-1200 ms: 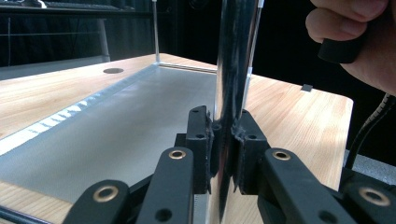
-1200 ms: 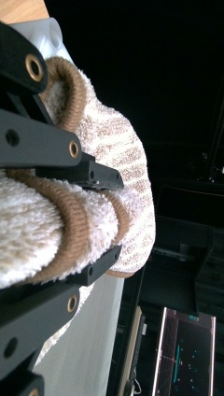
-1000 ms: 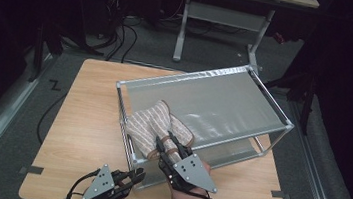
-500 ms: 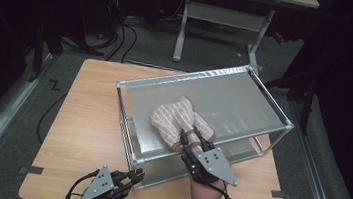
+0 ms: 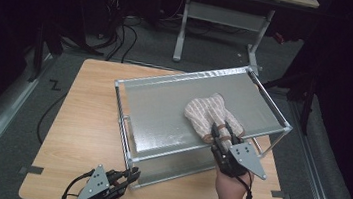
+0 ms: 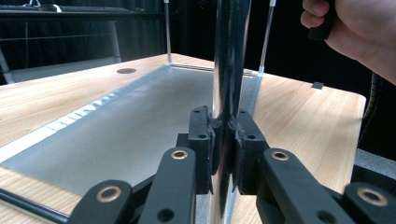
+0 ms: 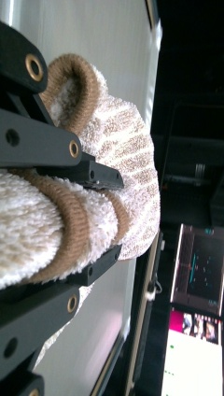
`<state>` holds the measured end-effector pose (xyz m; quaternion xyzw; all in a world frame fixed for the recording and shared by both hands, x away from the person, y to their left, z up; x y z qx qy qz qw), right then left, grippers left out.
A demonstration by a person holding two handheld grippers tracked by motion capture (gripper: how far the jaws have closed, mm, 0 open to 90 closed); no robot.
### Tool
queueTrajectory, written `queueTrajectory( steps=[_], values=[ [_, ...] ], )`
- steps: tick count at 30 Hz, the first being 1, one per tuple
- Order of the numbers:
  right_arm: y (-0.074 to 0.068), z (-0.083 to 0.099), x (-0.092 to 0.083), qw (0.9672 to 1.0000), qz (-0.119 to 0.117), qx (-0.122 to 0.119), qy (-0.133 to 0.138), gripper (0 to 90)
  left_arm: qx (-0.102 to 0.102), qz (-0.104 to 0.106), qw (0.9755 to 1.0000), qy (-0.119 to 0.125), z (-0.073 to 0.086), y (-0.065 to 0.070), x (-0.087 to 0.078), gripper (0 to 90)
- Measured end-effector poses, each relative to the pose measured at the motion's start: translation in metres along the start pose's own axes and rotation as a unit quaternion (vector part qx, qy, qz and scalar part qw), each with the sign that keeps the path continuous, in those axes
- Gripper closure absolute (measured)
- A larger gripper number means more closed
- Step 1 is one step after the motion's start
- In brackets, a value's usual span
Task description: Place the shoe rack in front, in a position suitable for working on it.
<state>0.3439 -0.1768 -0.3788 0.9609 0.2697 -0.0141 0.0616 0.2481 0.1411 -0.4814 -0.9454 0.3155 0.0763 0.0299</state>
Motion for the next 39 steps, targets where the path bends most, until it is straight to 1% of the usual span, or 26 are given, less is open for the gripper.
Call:
queueTrajectory(
  steps=[6, 7, 12, 19, 23, 24, 25, 27, 28, 36, 39],
  values=[
    [0.024, 0.002, -0.003, 0.9996, 0.026, 0.003, -0.007, 64.7, -0.001, -0.011, 0.9999, -0.001, 0.001, -0.005, -0.004, 80.0],
    [0.029, 0.003, -0.004, 0.9994, 0.033, 0.001, -0.007, 64.7, -0.003, -0.013, 0.9999, -0.001, 0.001, -0.006, -0.004, 80.0],
    [0.051, 0.006, -0.008, 0.9985, 0.053, 0.003, -0.01, 64.5, -0.005, -0.019, 0.9998, -0.002, 0.001, -0.01, -0.006, 80.0],
    [0.076, 0.008, -0.014, 0.9966, 0.081, 0.008, -0.014, 64.4, -0.009, -0.031, 0.9995, -0.003, 0.001, -0.016, -0.009, 79.9],
    [0.087, 0.009, -0.016, 0.9954, 0.094, 0.009, -0.018, 64.4, -0.015, -0.042, 0.999, -0.006, 0.001, -0.023, -0.011, 79.7],
    [0.09, 0.01, -0.017, 0.9951, 0.097, 0.009, -0.018, 64.4, -0.052, -0.044, 0.9976, 0.011, 0.001, -0.02, -0.009, 79.7],
    [0.093, 0.01, -0.018, 0.9947, 0.101, 0.01, -0.019, 64.4, -0.056, -0.046, 0.9973, 0.011, 0.001, -0.021, -0.009, 79.7],
    [0.099, 0.011, -0.02, 0.9939, 0.108, 0.013, -0.021, 64.4, -0.05, -0.051, 0.9974, 0.002, 0.001, -0.025, -0.01, 79.7],
    [0.101, 0.011, -0.02, 0.9937, 0.109, 0.014, -0.021, 64.4, -0.019, -0.057, 0.9982, -0.01, 0.001, -0.031, -0.013, 79.6],
    [0.117, 0.013, -0.027, 0.9912, 0.129, 0.021, -0.021, 64.3, -0.026, -0.075, 0.9967, -0.015, 0.001, -0.043, -0.015, 79.5],
    [0.119, 0.013, -0.028, 0.9909, 0.132, 0.02, -0.021, 64.3, -0.027, -0.078, 0.9964, -0.017, 0.001, -0.045, -0.015, 79.5]
  ],
)
Point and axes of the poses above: each handheld gripper's, and its own axes: x roughly forward along the jaws, z roughly out of its underside, y roughly to its right, the point moved 2 cm from there along x, roughly forward along the jaws, and after that the axes turned 10 degrees about -z, right-handed, at the moved point
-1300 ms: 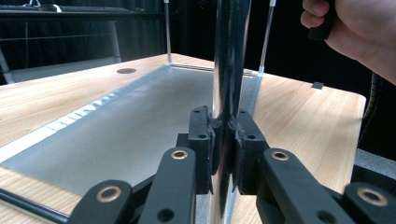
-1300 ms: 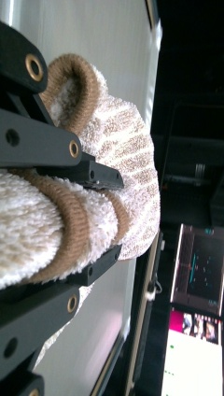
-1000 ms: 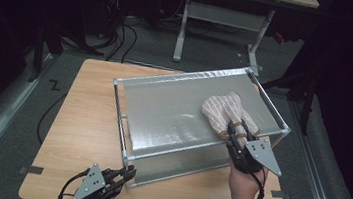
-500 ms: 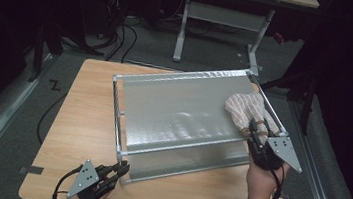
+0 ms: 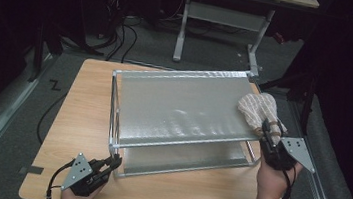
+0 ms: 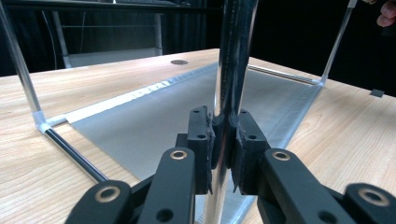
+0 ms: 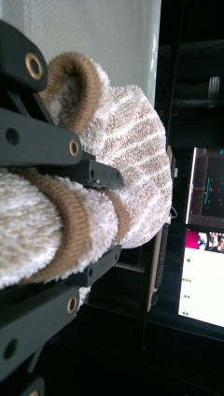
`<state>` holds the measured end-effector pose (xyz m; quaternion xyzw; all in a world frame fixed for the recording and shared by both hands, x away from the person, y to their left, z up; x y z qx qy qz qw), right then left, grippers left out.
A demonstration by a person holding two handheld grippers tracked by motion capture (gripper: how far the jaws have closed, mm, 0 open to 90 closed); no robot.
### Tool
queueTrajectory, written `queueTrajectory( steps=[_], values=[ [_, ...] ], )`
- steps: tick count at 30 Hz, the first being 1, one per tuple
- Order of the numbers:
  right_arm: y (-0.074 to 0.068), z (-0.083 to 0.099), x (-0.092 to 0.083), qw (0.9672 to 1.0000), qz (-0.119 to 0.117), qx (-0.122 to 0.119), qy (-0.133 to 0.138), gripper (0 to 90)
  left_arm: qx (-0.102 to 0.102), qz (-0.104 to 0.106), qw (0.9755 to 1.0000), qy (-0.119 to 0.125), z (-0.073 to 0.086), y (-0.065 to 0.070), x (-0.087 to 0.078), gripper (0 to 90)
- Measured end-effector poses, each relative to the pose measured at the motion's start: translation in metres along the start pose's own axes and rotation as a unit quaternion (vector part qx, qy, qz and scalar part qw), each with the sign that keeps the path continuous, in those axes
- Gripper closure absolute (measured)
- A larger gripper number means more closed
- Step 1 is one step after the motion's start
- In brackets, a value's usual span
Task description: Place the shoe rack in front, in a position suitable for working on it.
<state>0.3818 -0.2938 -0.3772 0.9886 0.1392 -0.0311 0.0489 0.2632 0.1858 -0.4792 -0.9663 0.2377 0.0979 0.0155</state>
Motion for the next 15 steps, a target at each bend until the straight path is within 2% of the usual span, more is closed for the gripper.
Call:
queueTrajectory(
  steps=[5, 9, 15],
  values=[
    [-0.0014, 0.0, 0.0003, 1.0, 0.001, 0.004, 0.001, 64.8, 0.002, -0.006, 1.0, 0.0, -0.0002, 0.0001, 0.0001, 79.6],
    [-0.002, -0.0001, 0.0007, 0.9999, 0.001, 0.011, 0.002, 65.5, 0.0, -0.002, 1.0, -0.003, -0.0002, -0.0013, 0.0003, 79.5],
    [-0.0062, -0.0006, 0.0039, 0.9999, -0.003, 0.011, -0.001, 67.2, -0.006, -0.014, 0.9999, -0.003, -0.0004, -0.0055, 0.0007, 79.3]
  ],
)
Point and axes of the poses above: each handheld gripper's, and its own axes: x roughly forward along the jaws, z roughly out of its underside, y roughly to its right, the point moved 2 cm from there along x, roughly forward along the jaws, and after that the axes turned 10 degrees about -z, right-handed, at the moved point
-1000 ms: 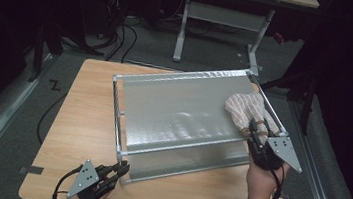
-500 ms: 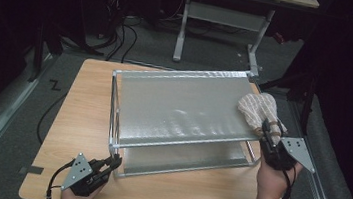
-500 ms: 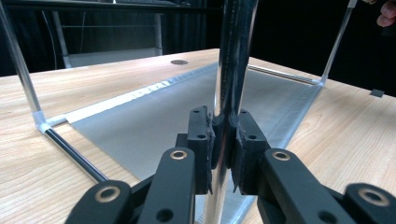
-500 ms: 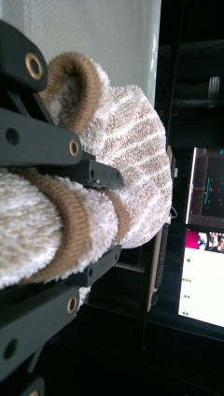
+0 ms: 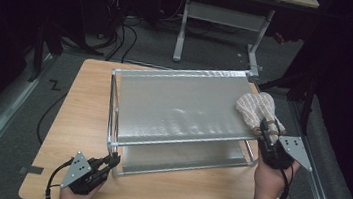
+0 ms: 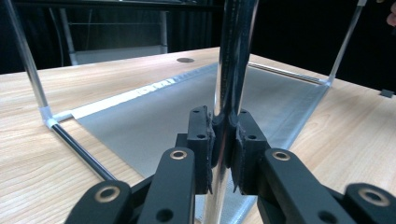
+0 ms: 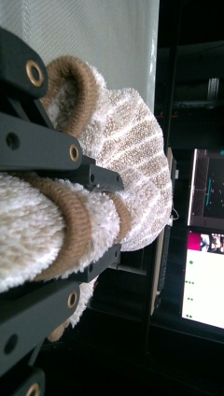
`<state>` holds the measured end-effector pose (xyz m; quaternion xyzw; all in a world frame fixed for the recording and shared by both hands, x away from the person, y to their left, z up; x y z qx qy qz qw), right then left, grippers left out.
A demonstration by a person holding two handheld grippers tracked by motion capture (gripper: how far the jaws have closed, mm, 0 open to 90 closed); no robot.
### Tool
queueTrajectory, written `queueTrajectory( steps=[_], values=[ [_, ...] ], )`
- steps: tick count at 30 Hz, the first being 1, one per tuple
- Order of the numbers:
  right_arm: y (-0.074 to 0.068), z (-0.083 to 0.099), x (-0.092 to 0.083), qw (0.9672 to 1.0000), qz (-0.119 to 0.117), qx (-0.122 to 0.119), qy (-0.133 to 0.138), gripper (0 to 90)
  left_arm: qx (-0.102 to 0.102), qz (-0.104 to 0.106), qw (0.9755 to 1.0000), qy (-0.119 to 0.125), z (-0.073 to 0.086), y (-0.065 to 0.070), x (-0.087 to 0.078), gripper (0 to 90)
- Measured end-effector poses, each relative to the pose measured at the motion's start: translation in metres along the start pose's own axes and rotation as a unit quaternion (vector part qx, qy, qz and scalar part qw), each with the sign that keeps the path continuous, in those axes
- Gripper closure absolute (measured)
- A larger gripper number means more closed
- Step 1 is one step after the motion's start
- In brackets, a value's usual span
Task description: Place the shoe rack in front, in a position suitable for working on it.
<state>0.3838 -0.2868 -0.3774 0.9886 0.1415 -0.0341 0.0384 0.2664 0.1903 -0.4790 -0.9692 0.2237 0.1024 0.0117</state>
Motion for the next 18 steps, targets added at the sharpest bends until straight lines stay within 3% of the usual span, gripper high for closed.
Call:
queueTrajectory(
  steps=[6, 10, 12, 14, 18],
  values=[
    [-0.008, 0.0, 0.006, 1.0, -0.01, 0.001, -0.001, 67.7, -0.011, -0.023, 0.9997, 0.004, 0.001, -0.011, 0.002, 79.1],
    [-0.017, -0.001, 0.011, 0.9999, -0.017, 0.003, -0.001, 68.1, -0.003, -0.052, 0.9986, -0.001, -0.001, -0.021, 0.003, 79.1],
    [-0.021, -0.001, 0.013, 0.9998, -0.019, 0.004, 0.0, 68.3, -0.002, -0.081, 0.9967, -0.006, -0.003, -0.028, 0.006, 79.2],
    [-0.029, -0.001, 0.017, 0.9997, -0.023, 0.001, 0.001, 68.5, -0.016, -0.097, 0.995, -0.011, -0.004, -0.035, 0.008, 79.1],
    [-0.043, -0.003, 0.025, 0.9995, -0.031, 0.002, -0.001, 68.6, -0.031, -0.116, 0.9925, -0.022, -0.001, -0.05, 0.008, 77.8]
  ],
)
Point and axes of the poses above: each handheld gripper's, and its own axes: x roughly forward along the jaws, z roughly out of its underside, y roughly to its right, the point moved 2 cm from there along x, roughly forward along the jaws, and after that the axes turned 10 degrees about -z, right-handed, at the moved point
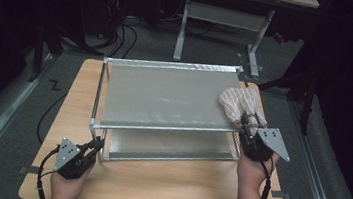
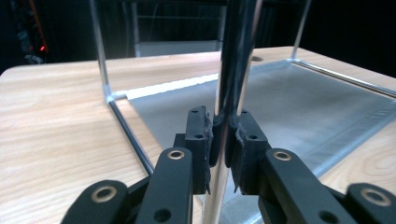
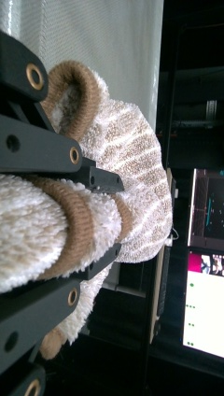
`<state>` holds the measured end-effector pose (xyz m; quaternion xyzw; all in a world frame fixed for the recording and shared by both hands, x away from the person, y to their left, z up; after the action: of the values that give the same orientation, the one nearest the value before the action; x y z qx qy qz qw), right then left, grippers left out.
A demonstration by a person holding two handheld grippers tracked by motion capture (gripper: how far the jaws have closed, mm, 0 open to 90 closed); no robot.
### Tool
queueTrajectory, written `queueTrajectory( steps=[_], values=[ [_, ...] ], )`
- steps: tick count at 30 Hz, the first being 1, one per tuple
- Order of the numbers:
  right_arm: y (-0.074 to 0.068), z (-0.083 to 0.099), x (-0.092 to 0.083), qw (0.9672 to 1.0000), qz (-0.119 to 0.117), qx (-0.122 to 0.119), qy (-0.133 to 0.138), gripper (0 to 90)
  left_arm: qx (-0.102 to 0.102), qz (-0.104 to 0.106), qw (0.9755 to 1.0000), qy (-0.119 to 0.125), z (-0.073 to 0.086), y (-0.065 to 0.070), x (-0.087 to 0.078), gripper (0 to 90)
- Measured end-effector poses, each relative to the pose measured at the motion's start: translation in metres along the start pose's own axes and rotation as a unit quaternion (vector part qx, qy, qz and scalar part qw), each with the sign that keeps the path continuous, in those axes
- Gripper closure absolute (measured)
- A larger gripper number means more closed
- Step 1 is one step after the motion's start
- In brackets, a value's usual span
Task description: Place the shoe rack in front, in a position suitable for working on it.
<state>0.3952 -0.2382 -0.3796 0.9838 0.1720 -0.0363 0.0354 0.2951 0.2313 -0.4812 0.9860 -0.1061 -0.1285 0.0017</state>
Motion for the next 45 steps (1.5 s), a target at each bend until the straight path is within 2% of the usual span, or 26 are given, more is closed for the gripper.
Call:
queueTrajectory(
  steps=[2, 4, 8, 10, 16, 22, 27, 31, 33, 37, 41, 45],
  values=[
    [-0.005, -0.001, 0.003, 1.0, -0.003, -0.001, -0.001, 68.6, -0.003, 0.0, 1.0, -0.002, 0.001, -0.001, 0.0, 75.4],
    [-0.008, -0.002, 0.005, 1.0, -0.007, 0.001, -0.006, 68.6, -0.011, 0.001, 0.9998, -0.016, 0.004, -0.006, 0.001, 68.8],
    [-0.007, -0.008, 0.004, 0.9999, -0.009, 0.007, -0.011, 70.2, -0.001, 0.004, 0.9997, -0.026, 0.007, -0.006, -0.002, 63.6],
    [-0.007, -0.013, 0.0, 0.9999, -0.011, 0.004, -0.003, 70.5, -0.002, 0.003, 0.9997, -0.025, 0.007, -0.007, -0.005, 62.3],
    [-0.007, -0.037, -0.029, 0.9992, -0.019, -0.011, 0.032, 70.6, 0.005, 0.009, 0.9995, -0.028, 0.008, -0.003, -0.005, 61.2],
    [-0.002, -0.044, -0.064, 0.9984, -0.011, -0.026, 0.049, 70.6, 0.012, 0.004, 0.9996, -0.026, 0.007, -0.002, -0.004, 63.7],
    [0.006, -0.03, -0.091, 0.9985, 0.011, -0.023, 0.049, 70.6, 0.014, -0.009, 0.9996, -0.023, 0.006, -0.003, -0.003, 73.0],
    [0.011, -0.011, -0.103, 0.9989, 0.027, -0.011, 0.038, 70.5, 0.016, -0.02, 0.9995, -0.019, 0.005, -0.003, -0.003, 78.7],
    [0.014, 0.0, -0.106, 0.999, 0.031, 0.0, 0.031, 70.6, 0.02, -0.023, 0.9994, -0.02, 0.004, -0.002, -0.002, 79.4],
    [0.015, 0.019, -0.108, 0.9992, 0.037, 0.008, 0.014, 70.6, 0.024, -0.026, 0.9991, -0.023, 0.003, -0.003, -0.001, 79.8],
    [0.011, 0.035, -0.109, 0.9994, 0.036, -0.006, 0.0, 70.6, 0.034, -0.025, 0.9984, -0.038, -0.001, -0.004, 0.003, 80.1],
    [0.009, 0.046, -0.108, 0.9993, 0.029, -0.016, -0.015, 70.7, 0.036, -0.034, 0.9975, -0.05, -0.005, -0.008, 0.007, 80.1]
  ],
)
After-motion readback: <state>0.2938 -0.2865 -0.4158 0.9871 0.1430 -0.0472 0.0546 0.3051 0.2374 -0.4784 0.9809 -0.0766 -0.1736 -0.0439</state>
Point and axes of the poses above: each handheld gripper's, and its own axes: x roughly forward along the jaws, z roughly out of its underside, y roughly to its right, the point moved 2 cm from there along x, roughly forward along the jaws, and after that the axes turned 10 degrees about -z, right-handed, at the moved point
